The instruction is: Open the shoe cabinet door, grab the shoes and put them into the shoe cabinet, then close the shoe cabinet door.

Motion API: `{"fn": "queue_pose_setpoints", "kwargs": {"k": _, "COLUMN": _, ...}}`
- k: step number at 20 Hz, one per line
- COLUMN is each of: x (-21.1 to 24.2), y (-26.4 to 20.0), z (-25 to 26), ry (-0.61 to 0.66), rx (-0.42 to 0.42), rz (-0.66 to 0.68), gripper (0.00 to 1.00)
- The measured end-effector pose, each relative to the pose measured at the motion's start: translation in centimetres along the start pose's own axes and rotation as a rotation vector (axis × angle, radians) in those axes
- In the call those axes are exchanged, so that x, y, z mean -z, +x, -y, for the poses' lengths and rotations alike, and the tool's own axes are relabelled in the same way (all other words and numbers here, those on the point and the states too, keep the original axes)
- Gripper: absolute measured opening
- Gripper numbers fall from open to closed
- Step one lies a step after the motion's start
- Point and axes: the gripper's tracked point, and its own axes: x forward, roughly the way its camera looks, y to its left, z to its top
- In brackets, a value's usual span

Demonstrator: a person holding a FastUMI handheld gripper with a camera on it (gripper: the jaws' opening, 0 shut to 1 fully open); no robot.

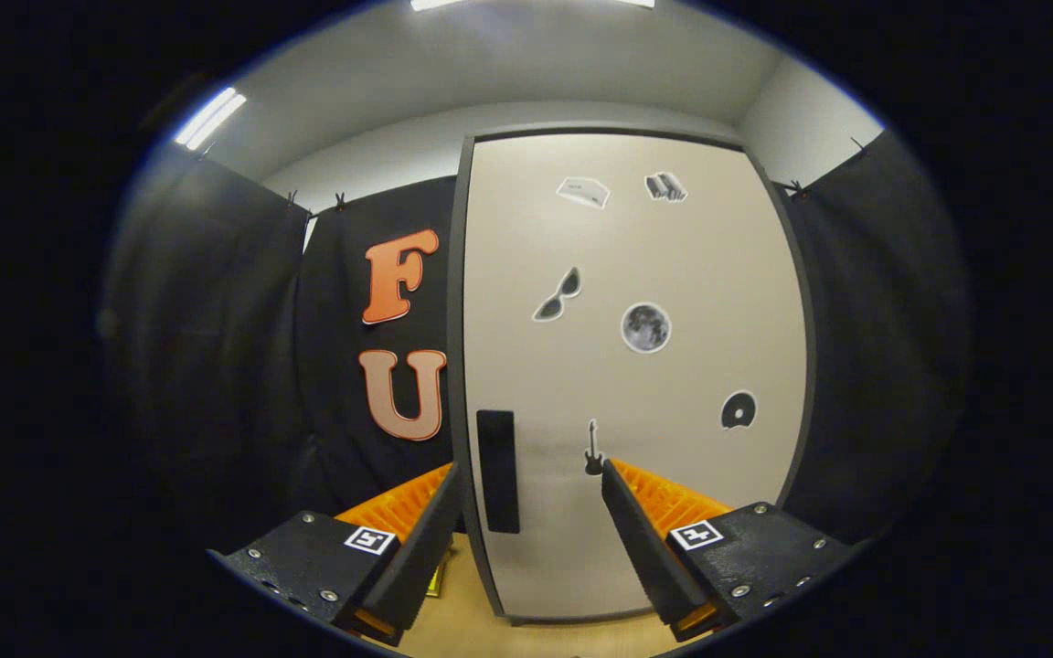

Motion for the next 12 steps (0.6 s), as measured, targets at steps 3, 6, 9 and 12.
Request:
{"fn": "queue_pose_setpoints", "kwargs": {"k": 3, "x": 1.7, "y": 3.4, "z": -1.4, "ry": 0.023, "rx": 0.012, "rz": -0.039, "gripper": 0.92}}
{"fn": "queue_pose_setpoints", "kwargs": {"k": 6, "x": 3.3, "y": 6.1, "z": -1.6, "ry": 0.006, "rx": 0.046, "rz": -0.072, "gripper": 0.86}}
{"fn": "queue_pose_setpoints", "kwargs": {"k": 9, "x": 4.4, "y": 7.5, "z": -1.3, "ry": 0.022, "rx": 0.084, "rz": -0.096, "gripper": 0.8}}
{"fn": "queue_pose_setpoints", "kwargs": {"k": 12, "x": 5.6, "y": 8.5, "z": -0.5, "ry": 0.071, "rx": 0.12, "rz": -0.134, "gripper": 0.65}}
